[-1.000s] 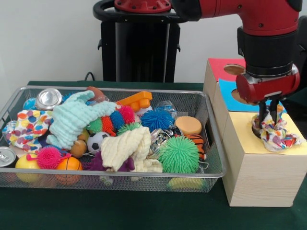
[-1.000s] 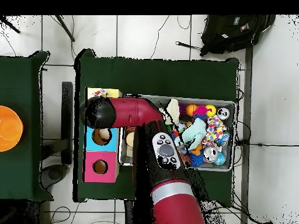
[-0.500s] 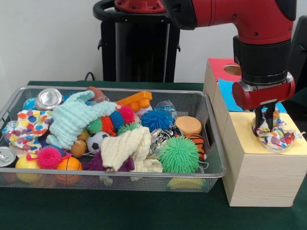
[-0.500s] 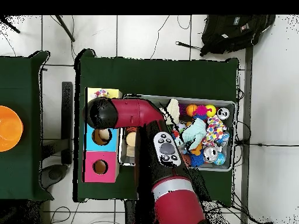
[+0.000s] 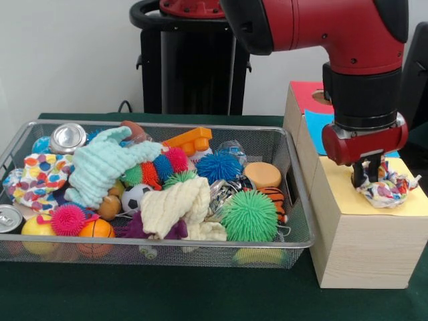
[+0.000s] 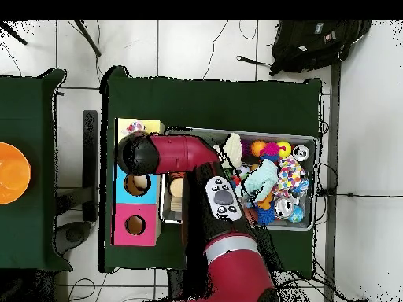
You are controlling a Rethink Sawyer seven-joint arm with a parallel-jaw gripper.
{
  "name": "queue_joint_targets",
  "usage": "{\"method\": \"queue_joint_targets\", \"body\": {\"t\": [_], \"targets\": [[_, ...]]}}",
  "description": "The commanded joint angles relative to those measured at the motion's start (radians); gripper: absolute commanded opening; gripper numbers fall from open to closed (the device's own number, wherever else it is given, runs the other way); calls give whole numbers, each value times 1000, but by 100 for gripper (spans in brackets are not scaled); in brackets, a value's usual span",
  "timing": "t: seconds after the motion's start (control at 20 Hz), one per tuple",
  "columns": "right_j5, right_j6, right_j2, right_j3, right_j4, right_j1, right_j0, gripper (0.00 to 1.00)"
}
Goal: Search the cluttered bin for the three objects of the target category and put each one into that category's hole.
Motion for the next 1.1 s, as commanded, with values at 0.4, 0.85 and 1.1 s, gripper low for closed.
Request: {"method": "queue_joint_targets", "body": {"t": [0.4, 0.85, 1.1], "targets": [[-236, 190, 7, 50, -15, 130, 14, 0], [-344, 175, 27, 45, -14, 174, -2, 0], [-370, 152, 27, 36, -32, 185, -17, 0]]}}
